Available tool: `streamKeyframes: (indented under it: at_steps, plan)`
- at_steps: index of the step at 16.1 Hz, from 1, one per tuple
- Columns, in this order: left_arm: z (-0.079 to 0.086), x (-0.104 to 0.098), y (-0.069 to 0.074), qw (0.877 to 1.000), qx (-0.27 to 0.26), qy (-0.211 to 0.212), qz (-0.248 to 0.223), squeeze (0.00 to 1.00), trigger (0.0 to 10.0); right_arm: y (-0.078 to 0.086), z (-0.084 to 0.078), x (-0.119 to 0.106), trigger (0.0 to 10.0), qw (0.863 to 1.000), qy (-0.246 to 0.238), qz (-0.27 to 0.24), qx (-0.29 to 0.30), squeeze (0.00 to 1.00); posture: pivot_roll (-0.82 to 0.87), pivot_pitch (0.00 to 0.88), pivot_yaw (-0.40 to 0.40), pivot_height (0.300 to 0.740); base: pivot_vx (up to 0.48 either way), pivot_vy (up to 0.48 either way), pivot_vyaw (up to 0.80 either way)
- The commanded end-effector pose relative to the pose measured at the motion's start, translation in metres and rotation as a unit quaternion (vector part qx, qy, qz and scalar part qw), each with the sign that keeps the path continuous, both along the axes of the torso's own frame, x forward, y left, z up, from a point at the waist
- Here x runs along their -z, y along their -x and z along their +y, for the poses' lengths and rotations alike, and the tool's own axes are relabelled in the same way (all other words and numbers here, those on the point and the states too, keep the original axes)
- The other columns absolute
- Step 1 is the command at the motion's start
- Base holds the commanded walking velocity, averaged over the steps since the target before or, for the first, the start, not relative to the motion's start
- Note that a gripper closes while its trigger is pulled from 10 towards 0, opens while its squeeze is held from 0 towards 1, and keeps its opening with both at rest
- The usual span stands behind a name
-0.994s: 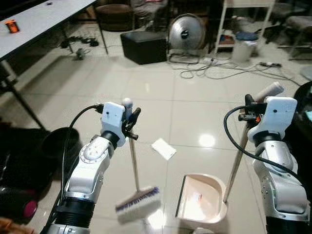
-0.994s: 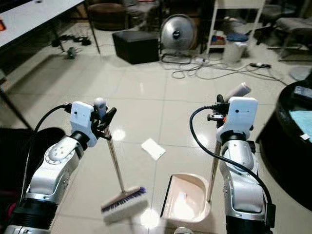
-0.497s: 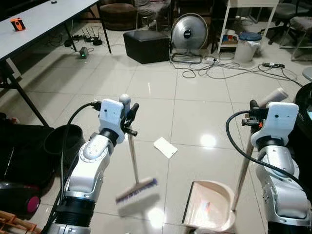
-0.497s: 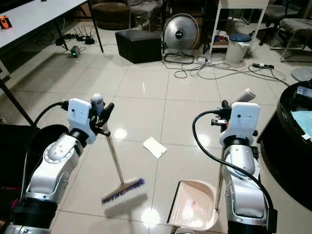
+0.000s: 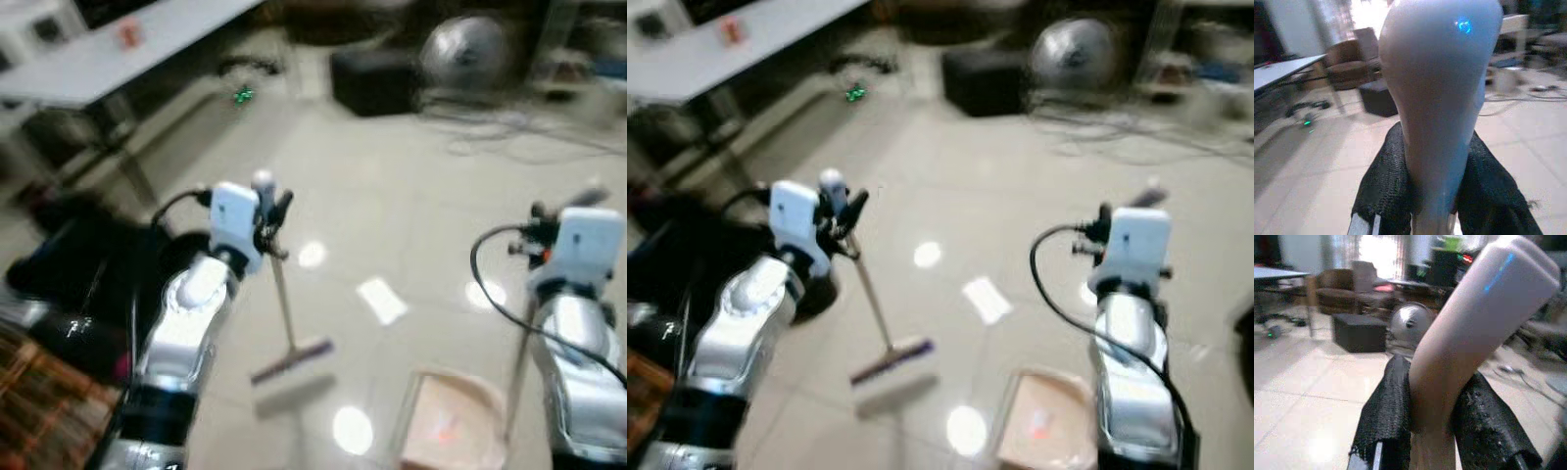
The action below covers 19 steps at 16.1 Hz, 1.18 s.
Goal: Sweep floor
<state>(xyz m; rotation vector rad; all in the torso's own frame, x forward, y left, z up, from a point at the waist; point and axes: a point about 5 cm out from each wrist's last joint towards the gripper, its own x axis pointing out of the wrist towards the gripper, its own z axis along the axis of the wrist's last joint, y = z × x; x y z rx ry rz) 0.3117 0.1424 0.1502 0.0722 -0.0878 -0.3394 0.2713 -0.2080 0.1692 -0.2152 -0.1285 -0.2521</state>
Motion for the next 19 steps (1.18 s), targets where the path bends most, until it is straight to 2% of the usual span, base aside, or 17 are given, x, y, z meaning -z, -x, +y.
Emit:
streamKeyframes:
  at_steps: [1, 4, 7, 11, 19]
  plan:
    - [-0.005, -0.010, -0.002, 1.000, 0.005, -0.005, -0.022, 0.00, 10.0, 0.004, -0.005, -0.006, 10.0, 1.000, 0.003, -0.022, 0.008, 0.00, -0.10, 0.004, 0.093, 0.740, 0.416, 0.000, 0.00]
    - [-0.004, -0.010, -0.002, 1.000, 0.005, -0.003, -0.023, 0.00, 10.0, 0.005, -0.007, -0.007, 10.0, 1.000, -0.001, -0.024, 0.006, 0.00, -0.10, 0.005, 0.090, 0.740, 0.406, 0.000, 0.00]
    - [0.002, -0.009, -0.002, 1.000, -0.015, 0.008, -0.019, 0.00, 10.0, 0.005, -0.006, -0.006, 10.0, 1.000, -0.002, -0.023, 0.006, 0.00, -0.11, 0.005, 0.088, 0.740, 0.000, 0.000, 0.00]
    - [0.002, -0.005, -0.001, 1.000, -0.010, 0.010, -0.003, 0.00, 10.0, 0.006, -0.007, -0.004, 10.0, 1.000, -0.008, -0.019, 0.005, 0.00, -0.11, 0.002, 0.086, 0.740, 0.000, 0.000, 0.00]
    - [0.006, -0.001, 0.003, 1.000, -0.020, 0.016, 0.009, 0.00, 10.0, 0.005, 0.003, 0.001, 10.0, 0.999, -0.021, -0.007, -0.023, 0.00, -0.10, 0.000, 0.078, 0.740, 0.000, 0.000, 0.00]
